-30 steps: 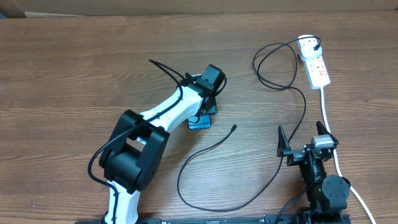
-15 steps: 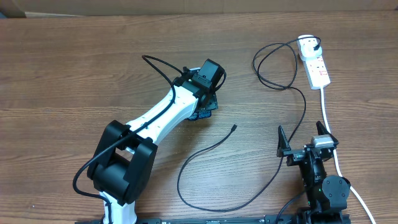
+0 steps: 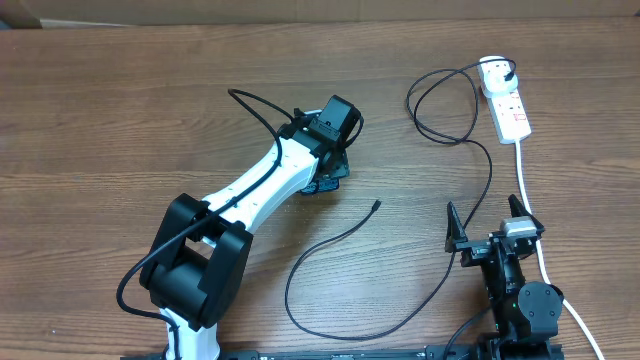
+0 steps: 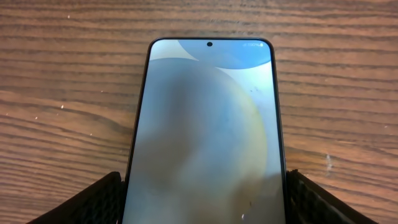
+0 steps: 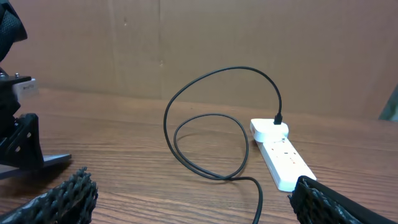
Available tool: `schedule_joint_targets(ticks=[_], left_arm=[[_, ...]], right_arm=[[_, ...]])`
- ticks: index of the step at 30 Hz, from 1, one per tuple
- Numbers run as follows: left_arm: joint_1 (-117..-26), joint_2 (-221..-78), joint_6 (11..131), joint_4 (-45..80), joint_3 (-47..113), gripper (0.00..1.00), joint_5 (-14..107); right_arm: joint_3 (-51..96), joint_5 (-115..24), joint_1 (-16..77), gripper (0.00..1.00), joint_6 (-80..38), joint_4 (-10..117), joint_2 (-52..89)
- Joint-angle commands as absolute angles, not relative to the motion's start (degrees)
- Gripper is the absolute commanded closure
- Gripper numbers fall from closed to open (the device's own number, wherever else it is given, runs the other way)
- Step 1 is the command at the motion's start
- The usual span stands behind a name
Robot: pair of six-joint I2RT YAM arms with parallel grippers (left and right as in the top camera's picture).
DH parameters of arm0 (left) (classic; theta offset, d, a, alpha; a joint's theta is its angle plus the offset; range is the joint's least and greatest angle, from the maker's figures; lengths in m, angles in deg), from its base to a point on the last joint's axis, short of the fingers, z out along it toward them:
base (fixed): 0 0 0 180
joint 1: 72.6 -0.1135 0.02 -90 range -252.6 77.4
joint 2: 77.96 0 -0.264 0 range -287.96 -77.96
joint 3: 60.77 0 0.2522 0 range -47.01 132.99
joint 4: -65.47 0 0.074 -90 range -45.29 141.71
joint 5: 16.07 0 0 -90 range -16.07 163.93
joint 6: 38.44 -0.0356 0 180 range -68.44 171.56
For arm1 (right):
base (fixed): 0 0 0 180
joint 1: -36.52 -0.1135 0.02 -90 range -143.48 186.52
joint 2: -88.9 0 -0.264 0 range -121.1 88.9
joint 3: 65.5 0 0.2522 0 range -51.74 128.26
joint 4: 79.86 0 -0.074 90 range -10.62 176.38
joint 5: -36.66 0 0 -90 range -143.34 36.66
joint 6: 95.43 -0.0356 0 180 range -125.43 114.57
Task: Plug charger to phone and switch on socket
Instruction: 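Lift the phone slightly with the left gripper and shift it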
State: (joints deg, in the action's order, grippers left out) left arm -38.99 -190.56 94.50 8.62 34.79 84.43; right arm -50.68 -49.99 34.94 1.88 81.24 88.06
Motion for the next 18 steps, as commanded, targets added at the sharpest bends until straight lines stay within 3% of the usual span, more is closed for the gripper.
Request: schedule_joint_targets(ticks=[1, 18], left_arm=[[-39.3, -189.2, 94.5, 8.2, 35.6, 0.27, 84.3], [-39.2, -194.9, 96.8, 8.4, 35.5, 0.27, 81.4]], right_arm=[[-51.2, -50.7, 34.6, 0.0, 1.9, 81.7, 88.7], [-51.2, -50.7, 34.6, 0.0, 1.9, 81.7, 88.7]])
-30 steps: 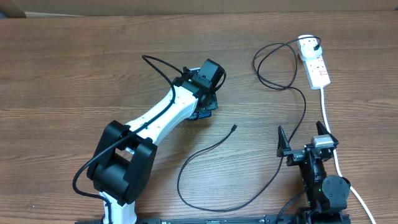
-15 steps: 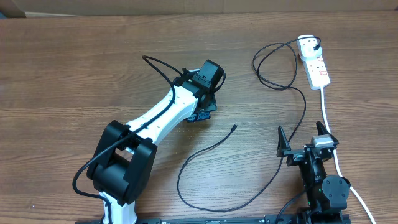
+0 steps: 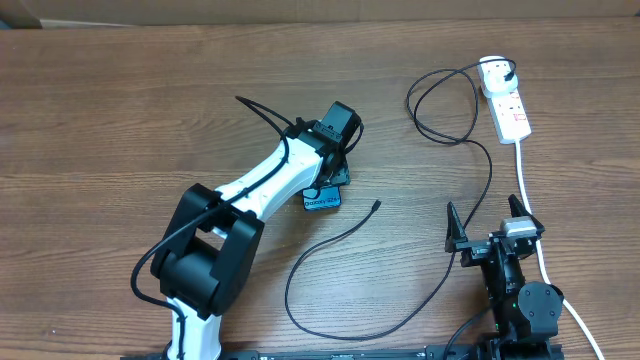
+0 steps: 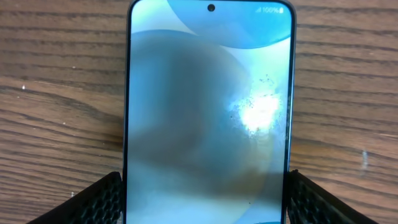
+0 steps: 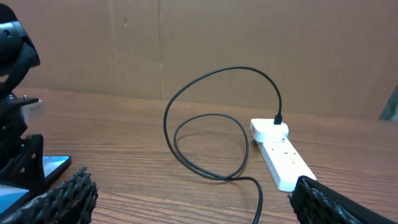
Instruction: Plug charger to phone and switch on socket
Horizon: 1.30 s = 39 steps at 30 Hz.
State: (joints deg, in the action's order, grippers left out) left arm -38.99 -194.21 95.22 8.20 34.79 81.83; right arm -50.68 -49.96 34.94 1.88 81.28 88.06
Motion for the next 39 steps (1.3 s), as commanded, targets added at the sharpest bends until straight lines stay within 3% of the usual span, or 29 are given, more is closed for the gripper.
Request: schedule_joint_targets(ticks=[1, 22, 25, 28, 39], left_arm=[[-39.2, -194.9, 96.8, 8.5, 35.5, 0.26, 81.4], [-39.2, -194.9, 99.0, 12.0, 31.5, 0.24, 81.4], [-39.3, -194.9, 99.0, 12.1, 31.4, 0.2, 81.7], [-39.3, -194.9, 99.0, 12.6, 31.4, 0.06, 82.0], [-39.5, -194.9, 99.1, 14.5, 31.3, 0.06, 82.0]], right_arm=[[-51.2, -50.7, 34.6, 0.0, 1.9, 81.7, 88.7], [-51.2, -50.7, 34.6, 0.0, 1.9, 81.7, 88.7], [-51.2, -50.7, 34.6, 0.0, 1.9, 81.7, 88.7], [-51.2, -50.7, 34.6, 0.0, 1.9, 81.7, 88.7], [-51.2, -50.7, 34.6, 0.0, 1.9, 81.7, 88.7]])
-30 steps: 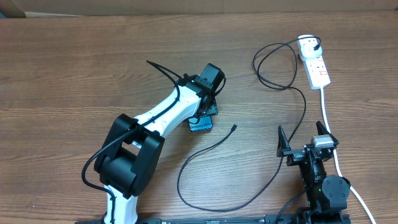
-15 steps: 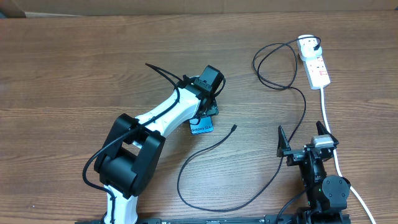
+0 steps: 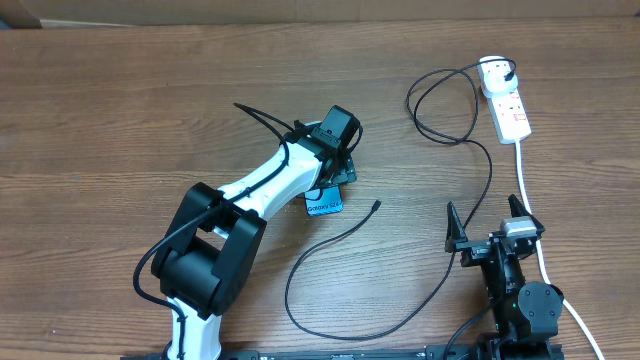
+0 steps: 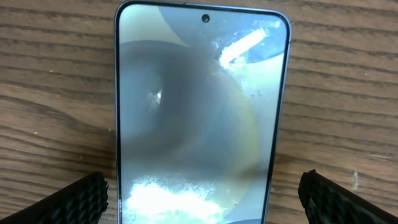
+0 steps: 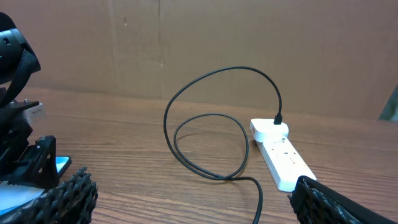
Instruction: Plug charger to phone and switch on socket
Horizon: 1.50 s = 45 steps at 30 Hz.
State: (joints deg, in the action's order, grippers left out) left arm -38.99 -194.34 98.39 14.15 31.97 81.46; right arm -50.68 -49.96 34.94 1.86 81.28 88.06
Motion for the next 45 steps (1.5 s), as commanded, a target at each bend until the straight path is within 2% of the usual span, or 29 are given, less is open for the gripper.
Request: schedule_joint_targets(ticks=[1, 23, 39, 45], left_arm=[[-39.8, -194.9, 99.5, 14.5, 31.3, 0.07, 82.0], [-40.0, -194.9, 98.2, 14.5, 31.3, 0.1, 80.1], [-40.0, -199.9, 97.9, 14.8, 31.2, 0.06, 77.2], [-40.1, -200.4, 97.9, 15.2, 31.3, 0.11, 76.7]], right_arm=[[-51.2, -50.7, 34.6, 0.0, 1.9, 81.7, 88.7], [-51.2, -50.7, 34.6, 0.0, 1.9, 81.7, 88.7], [-51.2, -50.7, 34.6, 0.0, 1.9, 81.7, 88.7], [-51.2, -50.7, 34.6, 0.0, 1.9, 81.7, 88.7]])
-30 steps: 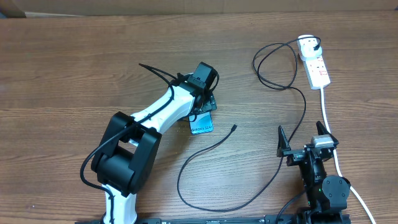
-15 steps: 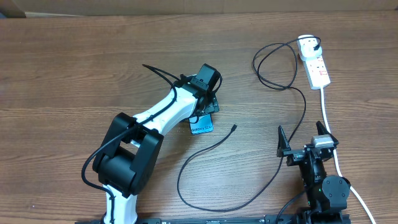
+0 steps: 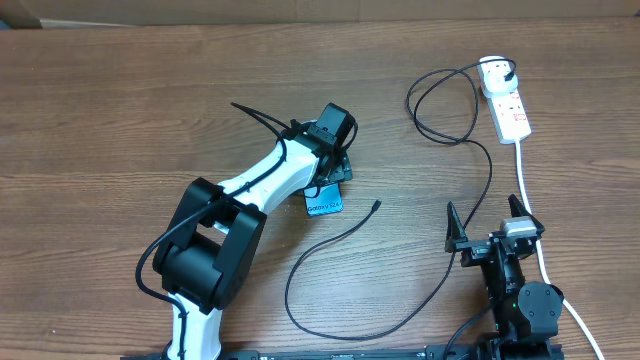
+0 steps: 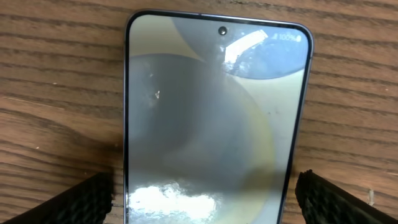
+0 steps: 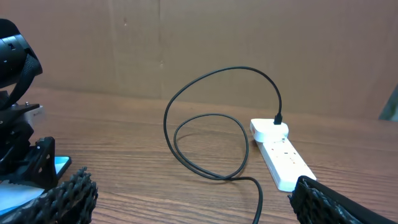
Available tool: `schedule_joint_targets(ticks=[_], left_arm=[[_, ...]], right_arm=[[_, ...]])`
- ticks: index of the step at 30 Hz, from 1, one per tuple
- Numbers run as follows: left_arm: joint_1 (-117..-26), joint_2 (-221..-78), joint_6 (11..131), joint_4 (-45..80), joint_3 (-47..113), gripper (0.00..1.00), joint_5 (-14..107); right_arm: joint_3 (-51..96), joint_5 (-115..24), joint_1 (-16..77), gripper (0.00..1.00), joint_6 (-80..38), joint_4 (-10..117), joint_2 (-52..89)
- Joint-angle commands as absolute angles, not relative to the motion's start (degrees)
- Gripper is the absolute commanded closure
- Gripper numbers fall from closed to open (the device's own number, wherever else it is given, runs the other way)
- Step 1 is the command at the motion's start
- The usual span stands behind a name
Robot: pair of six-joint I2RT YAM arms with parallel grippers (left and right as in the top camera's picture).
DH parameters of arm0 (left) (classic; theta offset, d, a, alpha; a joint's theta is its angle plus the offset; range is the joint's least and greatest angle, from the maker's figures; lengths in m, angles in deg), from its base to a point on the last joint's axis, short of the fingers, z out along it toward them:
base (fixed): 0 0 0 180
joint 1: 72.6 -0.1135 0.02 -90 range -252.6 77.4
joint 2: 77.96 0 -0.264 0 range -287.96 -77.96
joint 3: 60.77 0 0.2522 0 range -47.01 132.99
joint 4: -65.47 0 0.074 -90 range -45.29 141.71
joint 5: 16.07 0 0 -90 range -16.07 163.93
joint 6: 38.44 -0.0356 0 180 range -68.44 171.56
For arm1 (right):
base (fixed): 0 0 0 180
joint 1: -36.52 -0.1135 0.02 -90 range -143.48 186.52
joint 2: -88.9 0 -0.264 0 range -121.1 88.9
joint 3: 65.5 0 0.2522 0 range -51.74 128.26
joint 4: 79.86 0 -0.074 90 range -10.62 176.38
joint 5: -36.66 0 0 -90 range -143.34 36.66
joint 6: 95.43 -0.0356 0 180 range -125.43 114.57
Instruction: Plug charger to phone and switch on socket
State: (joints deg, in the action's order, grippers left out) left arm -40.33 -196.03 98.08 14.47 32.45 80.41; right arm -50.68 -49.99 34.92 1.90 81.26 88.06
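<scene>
The phone lies flat on the wooden table, screen up and lit, its top end away from my left wrist. My left gripper is open, straddling the phone's near end, and a gap shows beside each of the fingers. From overhead the phone pokes out below the left gripper. The black charger cable's free plug lies just to the phone's right. The cable runs in loops to the white socket strip at the back right. My right gripper rests open at the front right, holding nothing.
In the right wrist view the cable coils in front of the socket strip, with a brown cardboard wall behind. A white lead runs from the strip past the right arm's base. The cable's long slack curves across the front middle.
My left gripper is still open over the phone and has shifted slightly toward the back left. The phone, cable and right arm have not moved.
First my left gripper was shut on the phone's sides, farther back on the table. Then the phone lay nearer the front and the cable's plug, still gripped. Later the gripper was open with the phone lying free, as it is now.
</scene>
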Motion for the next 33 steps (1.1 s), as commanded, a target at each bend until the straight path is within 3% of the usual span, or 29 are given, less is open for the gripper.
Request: schedule_joint_targets(ticks=[1, 8, 17, 25, 33], left_arm=[[-40.1, -200.4, 97.9, 15.1, 31.3, 0.12, 76.7], [-40.1, -200.4, 97.8, 14.6, 31.5, 0.15, 76.9], [-40.2, -200.4, 94.8, 3.9, 40.2, 0.09, 81.8], [-40.3, -200.5, 94.9, 3.8, 39.9, 0.08, 80.0], [-40.3, -200.5, 95.6, 4.0, 39.5, 0.16, 79.8]], right_arm=[[-51.2, -50.7, 34.6, 0.0, 1.9, 81.7, 88.7], [-51.2, -50.7, 34.6, 0.0, 1.9, 81.7, 88.7], [-51.2, -50.7, 34.6, 0.0, 1.9, 81.7, 88.7], [-51.2, -50.7, 34.6, 0.0, 1.9, 81.7, 88.7], [-51.2, -50.7, 34.6, 0.0, 1.9, 81.7, 88.7]])
